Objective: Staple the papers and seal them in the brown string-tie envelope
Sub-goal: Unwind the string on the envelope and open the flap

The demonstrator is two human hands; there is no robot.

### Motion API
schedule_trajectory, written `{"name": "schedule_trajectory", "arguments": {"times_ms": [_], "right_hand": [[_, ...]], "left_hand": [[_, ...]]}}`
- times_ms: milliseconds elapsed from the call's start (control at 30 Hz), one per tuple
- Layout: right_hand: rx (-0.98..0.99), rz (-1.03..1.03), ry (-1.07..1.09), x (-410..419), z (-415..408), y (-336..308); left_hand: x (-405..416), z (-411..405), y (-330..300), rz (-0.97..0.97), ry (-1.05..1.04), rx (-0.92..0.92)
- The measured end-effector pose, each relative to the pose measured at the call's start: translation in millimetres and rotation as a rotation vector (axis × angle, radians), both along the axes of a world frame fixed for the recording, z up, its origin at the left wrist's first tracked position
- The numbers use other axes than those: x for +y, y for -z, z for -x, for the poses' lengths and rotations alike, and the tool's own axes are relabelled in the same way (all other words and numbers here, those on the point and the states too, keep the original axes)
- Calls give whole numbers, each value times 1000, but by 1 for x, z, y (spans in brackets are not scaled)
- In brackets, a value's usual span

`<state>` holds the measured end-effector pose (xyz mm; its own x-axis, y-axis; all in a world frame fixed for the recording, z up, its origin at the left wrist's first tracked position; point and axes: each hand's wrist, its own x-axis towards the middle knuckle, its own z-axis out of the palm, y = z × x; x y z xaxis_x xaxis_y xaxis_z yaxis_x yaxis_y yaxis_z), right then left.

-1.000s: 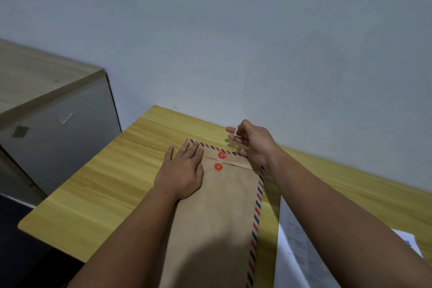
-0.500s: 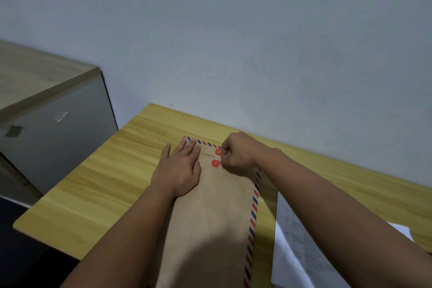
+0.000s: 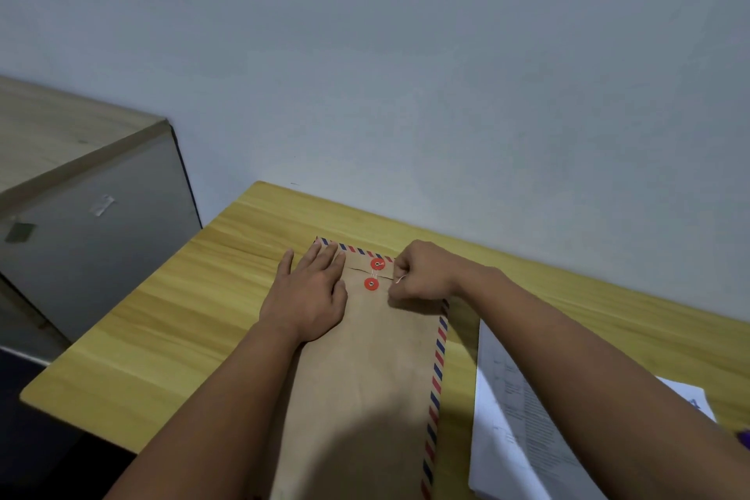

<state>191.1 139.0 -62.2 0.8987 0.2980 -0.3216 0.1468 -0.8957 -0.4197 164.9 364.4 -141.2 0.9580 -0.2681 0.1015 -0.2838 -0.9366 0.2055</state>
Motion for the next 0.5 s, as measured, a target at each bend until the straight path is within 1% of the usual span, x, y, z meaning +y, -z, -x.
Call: {"name": "schedule_trajectory", "arguments": {"times_ms": [133, 233, 333, 400, 467, 500], "right_hand": [[-161, 104, 242, -21, -18, -11], [-287, 76, 356, -12, -30, -11], [-367, -91, 383, 13, -39, -8], [-376, -212, 356, 30, -43, -8], [-288, -395, 360, 46, -44, -7], [-194, -539, 406, 52, -44, -6]], "left_hand": [[-1, 1, -2, 7, 12, -3], [-2, 2, -2, 4, 27, -3], [-3, 3, -3, -7, 28, 2], [-2, 3, -3, -13, 29, 6], [-2, 3, -3, -16, 33, 4], [-2, 3, -3, -16, 34, 2]]}}
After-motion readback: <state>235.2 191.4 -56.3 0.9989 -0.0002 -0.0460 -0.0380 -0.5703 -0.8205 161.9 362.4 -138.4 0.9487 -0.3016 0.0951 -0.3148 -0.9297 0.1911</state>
